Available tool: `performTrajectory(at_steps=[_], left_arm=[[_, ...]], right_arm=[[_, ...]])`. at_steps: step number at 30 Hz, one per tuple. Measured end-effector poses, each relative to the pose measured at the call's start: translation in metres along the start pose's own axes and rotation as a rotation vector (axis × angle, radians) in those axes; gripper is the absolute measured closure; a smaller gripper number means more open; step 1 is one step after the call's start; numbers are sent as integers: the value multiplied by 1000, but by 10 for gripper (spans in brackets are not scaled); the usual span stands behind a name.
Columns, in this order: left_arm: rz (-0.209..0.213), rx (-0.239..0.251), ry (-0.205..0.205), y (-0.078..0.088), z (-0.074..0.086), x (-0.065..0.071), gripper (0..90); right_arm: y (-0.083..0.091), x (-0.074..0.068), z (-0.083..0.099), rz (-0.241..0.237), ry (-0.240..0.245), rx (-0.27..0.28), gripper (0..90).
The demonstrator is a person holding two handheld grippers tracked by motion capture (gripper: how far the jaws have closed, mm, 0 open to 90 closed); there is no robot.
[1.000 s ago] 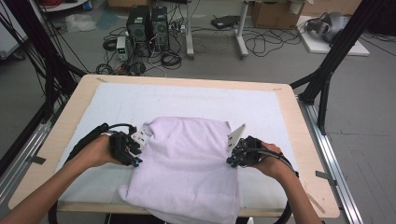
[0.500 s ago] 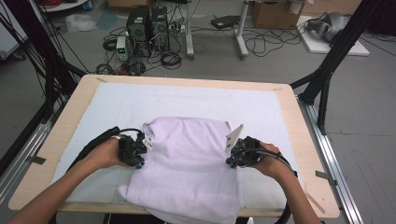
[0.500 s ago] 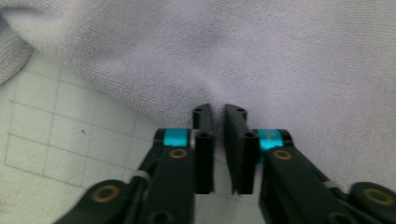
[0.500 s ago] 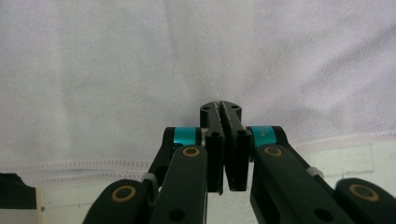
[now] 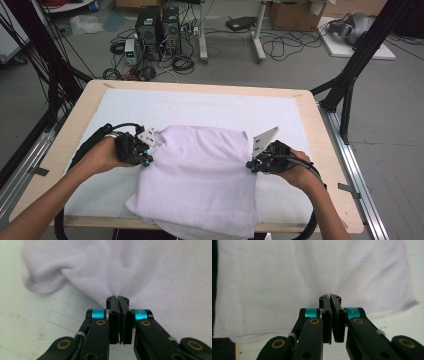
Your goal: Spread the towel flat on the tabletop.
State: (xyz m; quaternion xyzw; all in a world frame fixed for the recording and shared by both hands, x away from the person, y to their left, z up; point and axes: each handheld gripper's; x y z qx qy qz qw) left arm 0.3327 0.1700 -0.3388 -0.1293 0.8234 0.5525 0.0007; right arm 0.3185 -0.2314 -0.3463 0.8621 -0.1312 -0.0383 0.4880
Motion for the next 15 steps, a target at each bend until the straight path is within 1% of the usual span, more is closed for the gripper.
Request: performTrajectory(at_steps=[1,2,3,4,5,6,7,8,9,10,11,12,13,14,15], left_arm=[[-8,15,-2,5,-3,3,875],[-7,18,-13,8,-5,5,875],[4,12,-29,10,-6,8,875],[14,21,-42,11,-8,14,875],[20,16,-55,12,-9,17,875],[34,9,-77,11,-10,24,875],[47,8,-89,9,-10,30,874],[69,3,-109,8,-10,36,875],[91,-3,-118,5,-9,42,875],[122,-19,-135,1,-8,47,875],[158,-32,-155,-4,-6,54,875],[189,-44,-166,-8,-4,58,874],[228,-60,-186,-14,-2,66,874],[254,-67,-200,-18,-1,70,871],[263,-64,-208,-20,0,72,865]], right_arm=[[3,-1,0,-1,-2,3,886],[8,-2,1,1,-3,11,886],[12,-3,2,0,-3,17,885],[15,-4,3,-2,-5,24,886],[20,-6,6,-9,-4,40,885],[23,-8,8,-12,-6,44,886],[27,-11,11,-24,-5,56,885],[29,-13,14,-37,-5,56,886],[30,-17,17,-59,0,60,885],[31,-21,20,-86,-4,57,885],[30,-25,24,-115,6,56,885],[28,-29,27,-150,8,42,885],[26,-32,29,-178,9,29,885],[21,-37,33,-218,21,5,884],[16,-41,35,-249,23,-21,882]])
Point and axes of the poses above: each handheld gripper's, and its own axes: y roughly backward along the jaws, z roughly out of its underside, x roughly to its right, and after that the axes turned 5 degrees about -y, right-handed
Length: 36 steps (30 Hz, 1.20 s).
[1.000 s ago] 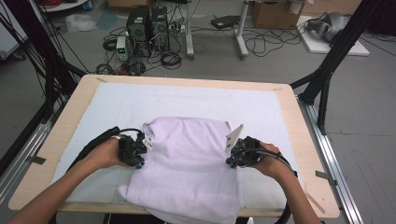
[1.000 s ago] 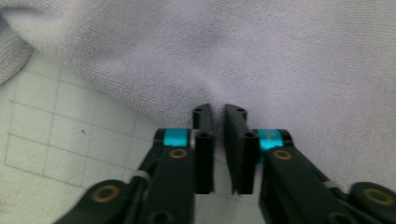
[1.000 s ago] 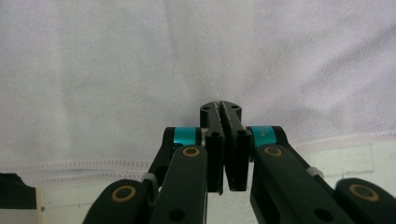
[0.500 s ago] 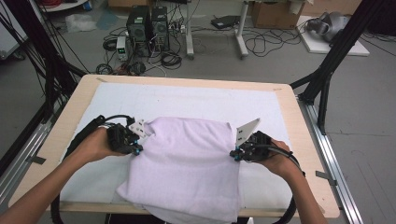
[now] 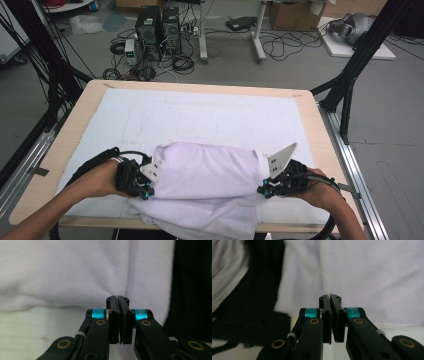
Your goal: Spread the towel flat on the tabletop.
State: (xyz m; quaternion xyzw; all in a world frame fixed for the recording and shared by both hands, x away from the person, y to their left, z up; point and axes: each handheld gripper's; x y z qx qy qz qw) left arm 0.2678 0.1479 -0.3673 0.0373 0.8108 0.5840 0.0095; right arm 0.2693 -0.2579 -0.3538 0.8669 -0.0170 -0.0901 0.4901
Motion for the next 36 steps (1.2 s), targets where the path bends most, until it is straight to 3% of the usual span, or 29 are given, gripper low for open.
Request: performTrajectory(at_steps=[1,3,5,7,9,12,15,19,23,26,29,33,36], left_arm=[[-10,18,-11,-1,1,-1,838],[-58,60,14,2,3,-7,619],[-104,95,52,10,5,-15,577],[-188,112,63,17,7,-25,486],[-250,107,104,20,10,-35,488],[-307,66,142,15,13,-50,486],[-327,9,137,3,14,-62,505],[-318,-36,118,-11,12,-74,554],[-282,-60,131,-23,10,-85,595],[-254,-76,142,-29,11,-93,637],[-222,-69,187,-32,11,-98,664],[-172,-71,210,-35,9,-102,776],[-153,-71,228,-34,10,-104,842]], right_arm=[[-4,-1,1,-12,5,-18,875],[-9,-1,4,9,10,-33,826],[-5,3,5,48,-16,17,719],[1,8,4,76,-44,56,696],[5,13,0,133,-49,76,639],[7,24,-6,199,-82,78,620],[-1,36,-13,268,-121,29,616],[-22,50,-19,313,-147,-108,620],[-43,63,-21,313,-133,-248,635],[-52,71,-21,294,-128,-300,674],[-58,78,-20,268,-133,-325,708],[-61,83,-23,216,-137,-362,840],[-63,84,-27,200,-140,-393,881]])
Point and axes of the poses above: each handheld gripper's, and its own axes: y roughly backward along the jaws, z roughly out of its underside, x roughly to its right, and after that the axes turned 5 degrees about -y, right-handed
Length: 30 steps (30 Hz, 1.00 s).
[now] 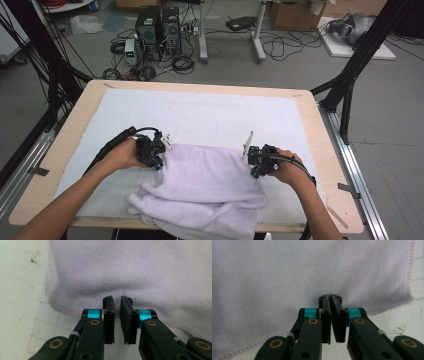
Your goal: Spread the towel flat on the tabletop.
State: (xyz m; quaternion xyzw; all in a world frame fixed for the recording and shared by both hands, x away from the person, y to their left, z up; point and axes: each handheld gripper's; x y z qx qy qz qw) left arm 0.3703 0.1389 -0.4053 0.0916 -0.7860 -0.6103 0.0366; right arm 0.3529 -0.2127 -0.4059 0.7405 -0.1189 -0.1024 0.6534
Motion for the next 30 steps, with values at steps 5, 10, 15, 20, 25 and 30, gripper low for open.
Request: performTrajectory(at_steps=[5,10,15,20,25,30], left_arm=[[-41,-20,11,8,5,-1,885],[-112,18,48,27,16,-10,899],[-138,45,76,41,22,-21,899],[-109,88,35,37,18,-18,762],[-138,68,60,27,14,-24,592],[-193,90,112,26,15,-36,472]], right_arm=[[3,0,-2,36,-8,9,887],[20,6,5,81,-55,107,887],[31,13,2,112,-91,160,887],[24,10,-2,71,-51,114,878],[28,13,4,63,-83,148,803],[34,24,14,122,-182,211,676]])
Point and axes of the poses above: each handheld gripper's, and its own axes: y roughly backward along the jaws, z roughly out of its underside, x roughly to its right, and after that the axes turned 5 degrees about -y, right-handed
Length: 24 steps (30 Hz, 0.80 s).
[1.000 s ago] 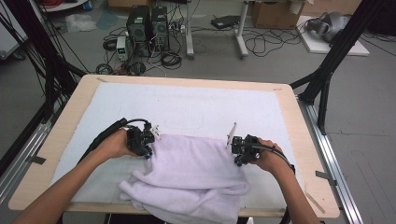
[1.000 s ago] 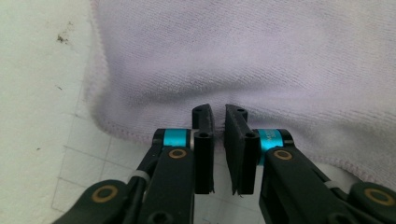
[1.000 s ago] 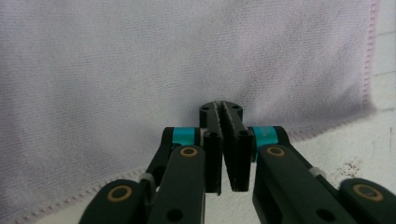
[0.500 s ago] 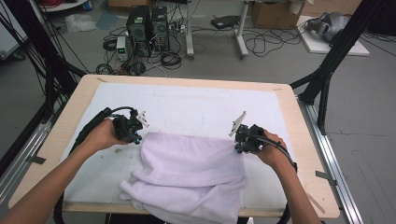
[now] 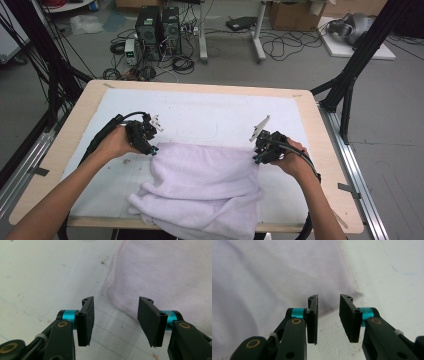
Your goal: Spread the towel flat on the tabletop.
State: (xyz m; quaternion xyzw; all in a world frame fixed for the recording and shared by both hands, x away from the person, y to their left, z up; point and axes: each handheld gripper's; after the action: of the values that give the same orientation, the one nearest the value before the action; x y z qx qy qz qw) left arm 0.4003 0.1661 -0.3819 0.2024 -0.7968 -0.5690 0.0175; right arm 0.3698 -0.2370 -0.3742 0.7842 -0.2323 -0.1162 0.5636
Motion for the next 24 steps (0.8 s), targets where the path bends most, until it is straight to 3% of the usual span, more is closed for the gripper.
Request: performTrajectory(at_steps=[3,7,11,13,16,17,19,24], left_arm=[[1,-5,13,-6,-2,-3,456],[9,-23,19,-17,-7,-6,475],[34,-32,27,-28,-11,-5,572],[42,-55,23,-32,-12,-4,655],[59,-73,29,-33,-14,-3,801],[50,-74,38,-32,-14,-2,833],[53,-75,44,-31,-13,-3,865],[41,-69,44,-25,-11,-4,872]], right_arm=[[-2,9,-1,48,-78,23,646],[-7,19,-5,63,-200,57,638],[-20,27,-8,57,-277,9,655],[-26,30,-9,47,-303,-17,712],[-33,34,-9,-5,-353,-59,895],[-35,35,-9,-15,-358,-75,896],[-36,34,-11,11,-370,-108,900],[-28,36,-8,15,-402,-32,891]])
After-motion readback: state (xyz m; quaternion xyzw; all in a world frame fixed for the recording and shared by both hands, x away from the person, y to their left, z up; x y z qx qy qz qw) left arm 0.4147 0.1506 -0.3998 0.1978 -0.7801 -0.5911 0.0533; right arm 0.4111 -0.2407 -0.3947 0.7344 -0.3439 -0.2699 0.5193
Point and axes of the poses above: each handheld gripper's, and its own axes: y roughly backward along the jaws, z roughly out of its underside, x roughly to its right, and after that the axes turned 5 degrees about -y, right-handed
